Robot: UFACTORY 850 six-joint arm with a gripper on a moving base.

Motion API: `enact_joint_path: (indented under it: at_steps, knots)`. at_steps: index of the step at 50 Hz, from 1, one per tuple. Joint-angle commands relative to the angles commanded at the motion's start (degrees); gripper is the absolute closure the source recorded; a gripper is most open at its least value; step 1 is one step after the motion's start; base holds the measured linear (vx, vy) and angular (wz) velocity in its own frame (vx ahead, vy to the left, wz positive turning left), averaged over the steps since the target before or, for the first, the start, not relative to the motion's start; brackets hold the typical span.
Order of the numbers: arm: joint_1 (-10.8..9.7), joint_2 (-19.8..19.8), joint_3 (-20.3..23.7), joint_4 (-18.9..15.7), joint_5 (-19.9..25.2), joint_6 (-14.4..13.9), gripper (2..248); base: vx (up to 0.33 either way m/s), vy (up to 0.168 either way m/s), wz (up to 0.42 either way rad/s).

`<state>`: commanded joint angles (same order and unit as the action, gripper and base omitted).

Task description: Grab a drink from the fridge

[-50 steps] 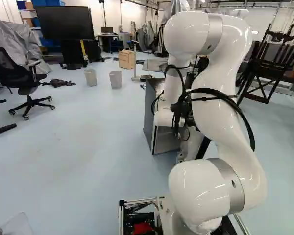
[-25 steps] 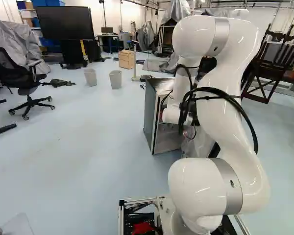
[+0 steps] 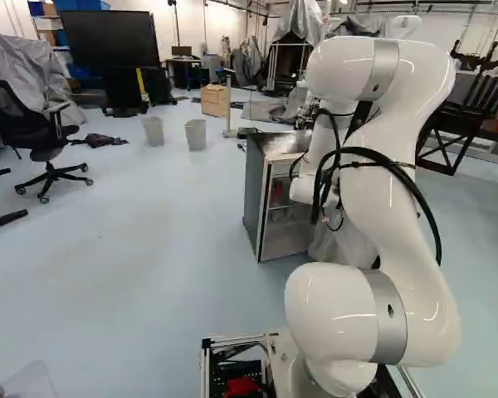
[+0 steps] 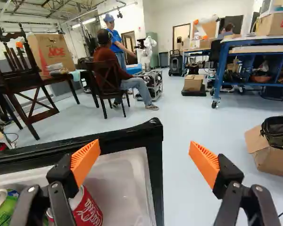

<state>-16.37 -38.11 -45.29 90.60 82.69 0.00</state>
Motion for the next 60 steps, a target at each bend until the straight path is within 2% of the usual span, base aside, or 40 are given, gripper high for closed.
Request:
enact_joint_path:
  at_steps: [29, 60]
  knots:
    - [-7.7, -3.6, -7.9, 0.0, 0.0, 0.0, 3, 0.0, 0.0, 0.0]
    - [-14.6, -7.9, -17.2, 0.0, 0.0, 0.0, 3, 0.0, 0.0, 0.0]
